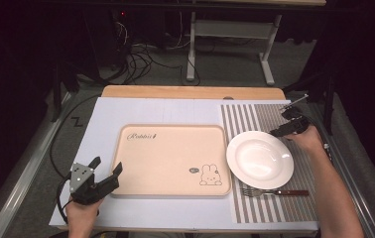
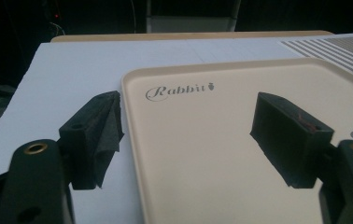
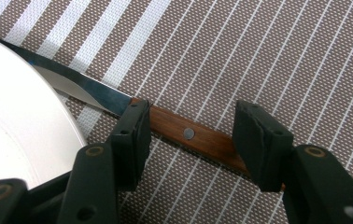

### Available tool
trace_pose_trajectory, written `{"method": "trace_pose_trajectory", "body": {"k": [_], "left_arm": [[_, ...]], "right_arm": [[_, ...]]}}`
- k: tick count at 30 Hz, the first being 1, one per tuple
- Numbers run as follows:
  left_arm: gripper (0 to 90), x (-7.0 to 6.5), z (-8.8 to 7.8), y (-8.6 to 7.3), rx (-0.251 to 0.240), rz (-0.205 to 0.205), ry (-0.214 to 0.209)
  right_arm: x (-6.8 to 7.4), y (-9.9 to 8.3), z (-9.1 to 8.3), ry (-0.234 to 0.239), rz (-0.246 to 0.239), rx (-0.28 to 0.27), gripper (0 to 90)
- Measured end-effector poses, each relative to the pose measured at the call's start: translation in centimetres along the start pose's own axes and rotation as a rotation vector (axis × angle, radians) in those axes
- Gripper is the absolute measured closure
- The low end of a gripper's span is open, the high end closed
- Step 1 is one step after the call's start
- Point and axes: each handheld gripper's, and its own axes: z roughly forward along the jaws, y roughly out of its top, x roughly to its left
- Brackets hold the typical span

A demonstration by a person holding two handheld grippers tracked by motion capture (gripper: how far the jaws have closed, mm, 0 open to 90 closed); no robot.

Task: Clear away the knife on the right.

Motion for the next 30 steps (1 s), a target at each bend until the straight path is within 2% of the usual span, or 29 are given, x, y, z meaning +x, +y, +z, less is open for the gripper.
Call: {"method": "trace_pose_trajectory", "body": {"k": [5,9,14,16,20,25,29,30], "left_arm": [[25.1,0.22,-0.02,-0.03,-0.001,-0.031,-0.012],[25.2,0.42,-0.09,-0.01,-0.007,-0.050,-0.014],[25.2,0.40,-0.12,0.00,-0.009,-0.050,-0.017],[25.2,0.34,-0.14,0.03,-0.010,-0.047,-0.021],[25.3,0.20,-0.12,0.05,-0.007,-0.045,-0.031],[25.3,0.28,-0.15,0.04,-0.006,-0.046,-0.033],[25.4,0.15,-0.20,0.05,-0.006,-0.034,-0.035],[25.4,0.08,-0.20,0.04,-0.005,-0.030,-0.036]], "right_arm": [[0.12,-0.04,0.49,0.016,-0.021,0.010,43.3],[0.19,-0.04,0.49,0.036,-0.013,0.010,48.3],[0.00,-0.41,0.54,0.057,-0.003,0.035,53.0],[0.34,-0.56,0.57,0.023,-0.039,0.037,55.0],[0.58,-0.49,0.54,0.013,-0.038,0.046,57.3],[0.73,-0.45,0.48,0.013,-0.033,0.053,64.0],[0.63,-0.47,0.31,0.015,-0.018,0.070,76.8],[0.64,-0.47,0.32,0.009,-0.019,0.070,77.6]]}}
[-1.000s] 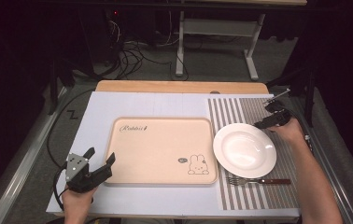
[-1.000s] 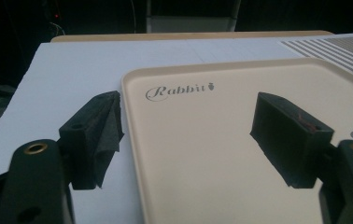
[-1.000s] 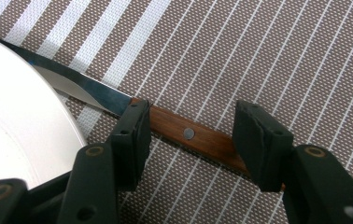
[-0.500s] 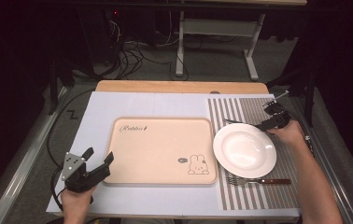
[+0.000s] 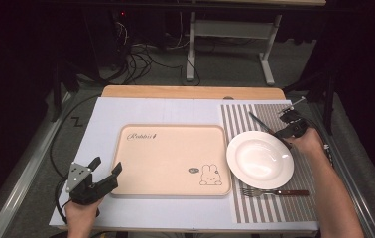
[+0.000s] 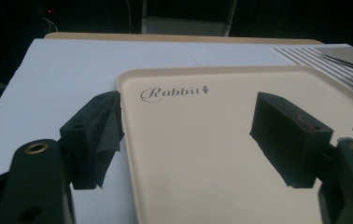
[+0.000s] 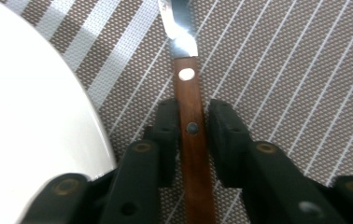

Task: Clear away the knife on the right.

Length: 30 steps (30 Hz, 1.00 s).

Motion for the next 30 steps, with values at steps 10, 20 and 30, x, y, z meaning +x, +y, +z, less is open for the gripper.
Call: {"method": "trace_pose_trajectory", "body": {"k": [10,20,30], "left_arm": [[25.5,-0.5,0.3,-0.1,0.014,0.029,0.005],[25.5,-0.6,0.4,0.0,0.017,0.032,-0.009],[25.5,-0.8,0.3,0.0,0.015,0.047,-0.023]], "right_arm": [[0.2,0.1,0.0,-0.020,0.018,0.003,78.6],[0.8,0.7,-0.8,-0.067,0.025,-0.031,78.7],[1.1,0.4,-3.8,-0.093,0.046,-0.111,78.7]]}}
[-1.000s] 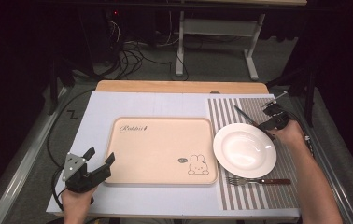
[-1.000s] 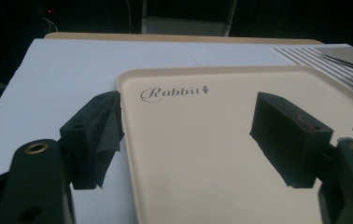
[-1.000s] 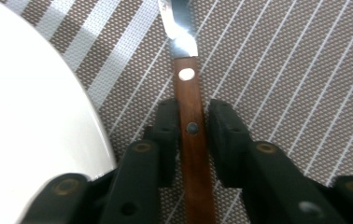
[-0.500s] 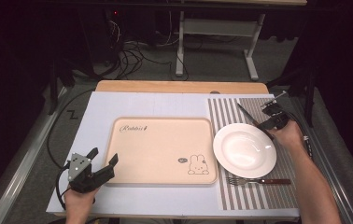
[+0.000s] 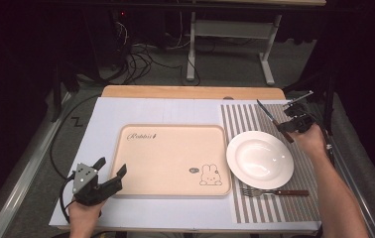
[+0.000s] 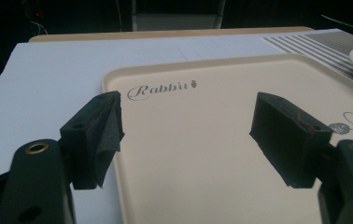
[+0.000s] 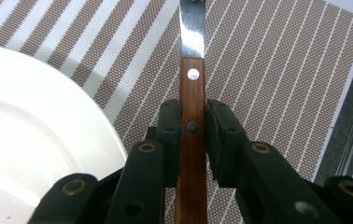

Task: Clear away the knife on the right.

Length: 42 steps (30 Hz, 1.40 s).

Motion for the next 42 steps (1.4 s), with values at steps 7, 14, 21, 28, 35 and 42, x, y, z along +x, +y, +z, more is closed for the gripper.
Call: {"method": "trace_pose_trajectory", "body": {"k": [7,14,21,28,35,42], "left_arm": [[25.5,0.0,-0.1,0.0,-0.002,-0.002,0.010],[25.5,0.1,-0.4,0.0,-0.005,0.011,0.019],[25.4,-0.1,-0.5,-0.1,-0.002,0.060,0.038],[25.4,0.3,-0.9,0.0,-0.025,0.043,0.050],[25.4,0.9,-0.9,0.2,-0.034,0.016,0.032],[25.5,1.5,-0.4,0.3,-0.027,-0.002,0.027]], "right_arm": [[1.0,0.0,-1.2,0.022,-0.014,-0.041,78.6],[3.2,0.2,-2.7,0.033,-0.038,-0.053,78.6],[5.7,-0.1,-3.9,0.048,-0.067,-0.072,78.6],[7.4,-1.1,-4.9,0.072,-0.062,-0.085,78.6],[8.8,-2.0,-5.7,0.085,-0.049,-0.097,78.6],[10.5,-2.7,-6.1,0.101,-0.050,-0.096,78.6]]}}
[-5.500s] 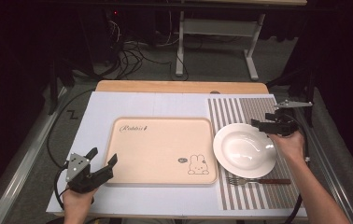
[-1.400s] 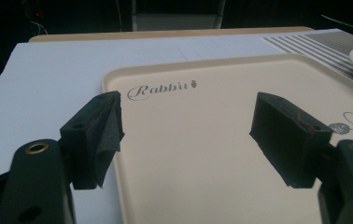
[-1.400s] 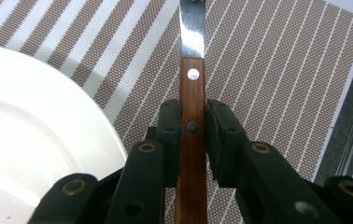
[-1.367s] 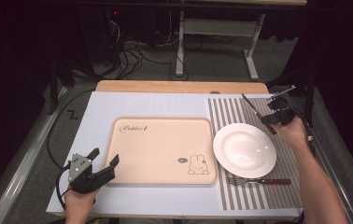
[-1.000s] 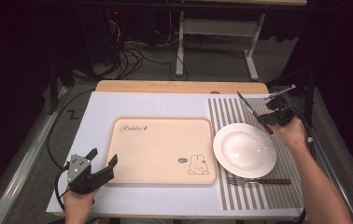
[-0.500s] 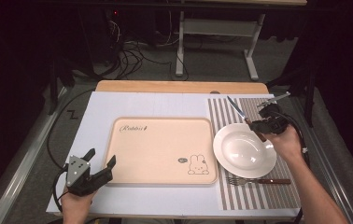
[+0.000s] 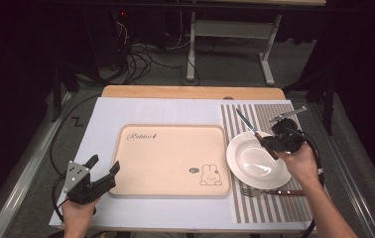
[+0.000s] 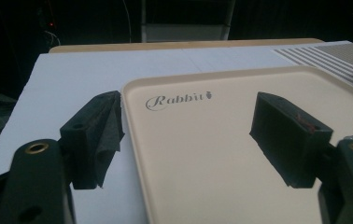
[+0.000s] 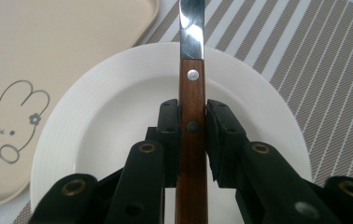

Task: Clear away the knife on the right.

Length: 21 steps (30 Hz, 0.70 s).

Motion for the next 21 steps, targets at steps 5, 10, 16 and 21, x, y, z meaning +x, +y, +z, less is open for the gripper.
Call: {"method": "trace_pose_trajectory", "body": {"k": [5,10,16,21], "left_arm": [[25.8,0.1,0.0,0.1,-0.010,-0.003,-0.007],[25.9,0.2,0.2,0.0,0.003,0.002,-0.010],[25.8,0.1,0.4,0.0,0.010,0.019,-0.014],[25.9,0.0,0.5,0.1,0.006,0.025,-0.015]], "right_arm": [[1.0,-0.7,0.1,0.019,-0.014,0.001,78.6],[1.4,-0.8,0.3,0.033,-0.022,0.013,78.6],[2.7,-1.2,0.5,0.057,-0.044,0.012,78.6],[3.8,-1.3,1.0,0.085,-0.043,0.010,78.6]]}}
